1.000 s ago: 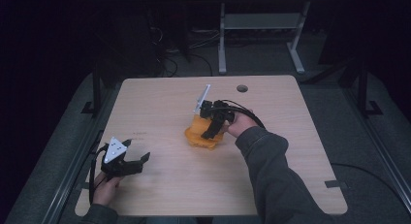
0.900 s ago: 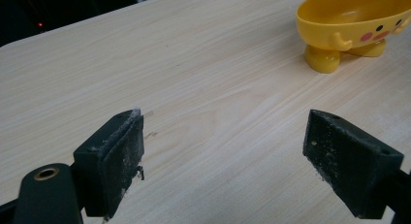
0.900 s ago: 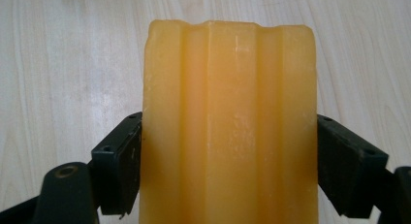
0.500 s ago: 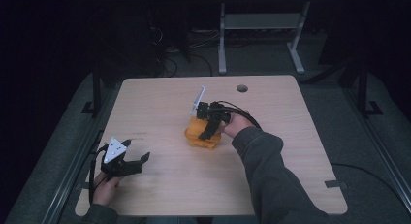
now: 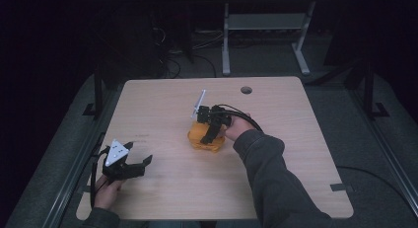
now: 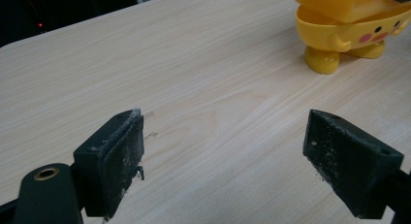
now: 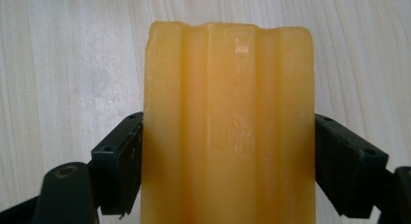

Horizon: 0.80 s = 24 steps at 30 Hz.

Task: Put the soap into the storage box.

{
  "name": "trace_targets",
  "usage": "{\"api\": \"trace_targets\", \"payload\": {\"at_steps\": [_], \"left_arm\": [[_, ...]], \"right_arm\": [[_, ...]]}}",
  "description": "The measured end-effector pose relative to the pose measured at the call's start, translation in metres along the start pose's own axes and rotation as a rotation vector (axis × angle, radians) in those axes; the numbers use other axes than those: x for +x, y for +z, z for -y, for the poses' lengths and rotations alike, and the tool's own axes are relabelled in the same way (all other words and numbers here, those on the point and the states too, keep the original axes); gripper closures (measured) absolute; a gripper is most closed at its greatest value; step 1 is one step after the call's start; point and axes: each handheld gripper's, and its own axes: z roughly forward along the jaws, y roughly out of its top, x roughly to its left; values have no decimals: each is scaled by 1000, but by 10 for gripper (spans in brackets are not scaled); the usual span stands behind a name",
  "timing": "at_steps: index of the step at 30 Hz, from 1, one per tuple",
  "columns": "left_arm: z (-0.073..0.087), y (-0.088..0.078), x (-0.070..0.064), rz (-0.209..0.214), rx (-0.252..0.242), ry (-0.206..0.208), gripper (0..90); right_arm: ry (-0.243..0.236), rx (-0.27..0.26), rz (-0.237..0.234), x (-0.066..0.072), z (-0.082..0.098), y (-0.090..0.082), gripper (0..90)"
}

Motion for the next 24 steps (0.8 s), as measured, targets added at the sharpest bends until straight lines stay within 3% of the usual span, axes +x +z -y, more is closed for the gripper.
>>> {"api": "trace_targets", "payload": {"at_steps": [24], "left_arm": [[0,1,-1,1,2,5,140]], "right_arm": [[47,-32,-9,0,7,4,177]]}}
